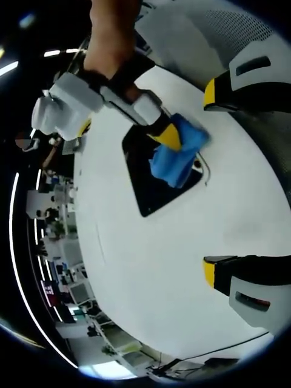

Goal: Wipe the mirror surface with the cleaning cloth until all visible marks leave the cleaned area.

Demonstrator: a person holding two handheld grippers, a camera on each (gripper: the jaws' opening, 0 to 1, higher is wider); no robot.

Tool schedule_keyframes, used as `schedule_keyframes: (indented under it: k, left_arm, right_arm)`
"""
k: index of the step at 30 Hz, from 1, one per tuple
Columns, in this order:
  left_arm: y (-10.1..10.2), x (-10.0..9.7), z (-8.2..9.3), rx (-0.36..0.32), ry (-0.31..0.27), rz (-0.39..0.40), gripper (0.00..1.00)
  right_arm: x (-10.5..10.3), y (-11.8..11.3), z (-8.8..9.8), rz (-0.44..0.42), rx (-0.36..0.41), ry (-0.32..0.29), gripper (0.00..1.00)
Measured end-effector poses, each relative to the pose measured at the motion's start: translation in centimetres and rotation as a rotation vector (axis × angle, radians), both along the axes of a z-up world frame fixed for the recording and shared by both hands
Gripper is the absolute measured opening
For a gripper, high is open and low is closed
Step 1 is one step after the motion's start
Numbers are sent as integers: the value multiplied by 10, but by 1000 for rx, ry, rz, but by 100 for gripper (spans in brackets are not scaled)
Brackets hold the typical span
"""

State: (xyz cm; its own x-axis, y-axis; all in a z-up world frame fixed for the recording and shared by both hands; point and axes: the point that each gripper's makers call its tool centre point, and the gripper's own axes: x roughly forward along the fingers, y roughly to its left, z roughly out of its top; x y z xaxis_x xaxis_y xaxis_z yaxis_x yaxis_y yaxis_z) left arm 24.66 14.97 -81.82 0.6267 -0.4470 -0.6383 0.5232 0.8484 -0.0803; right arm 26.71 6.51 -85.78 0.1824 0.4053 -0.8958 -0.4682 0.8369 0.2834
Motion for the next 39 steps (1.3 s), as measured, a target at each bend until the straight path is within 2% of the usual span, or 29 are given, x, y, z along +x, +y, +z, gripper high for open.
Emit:
schedule_keyframes:
  k: [10, 14, 39]
  left_arm:
    - [0, 0, -1, -1, 2, 1, 99]
    - [3, 2, 1, -1, -6, 22, 99]
    - [3, 0, -1, 7, 8, 19, 99]
  right_arm:
    - [-8, 1, 0, 17, 6, -13, 2]
    - [-7, 1, 0, 16, 15, 1, 2]
    - [-8, 0, 1, 34, 22, 5, 2]
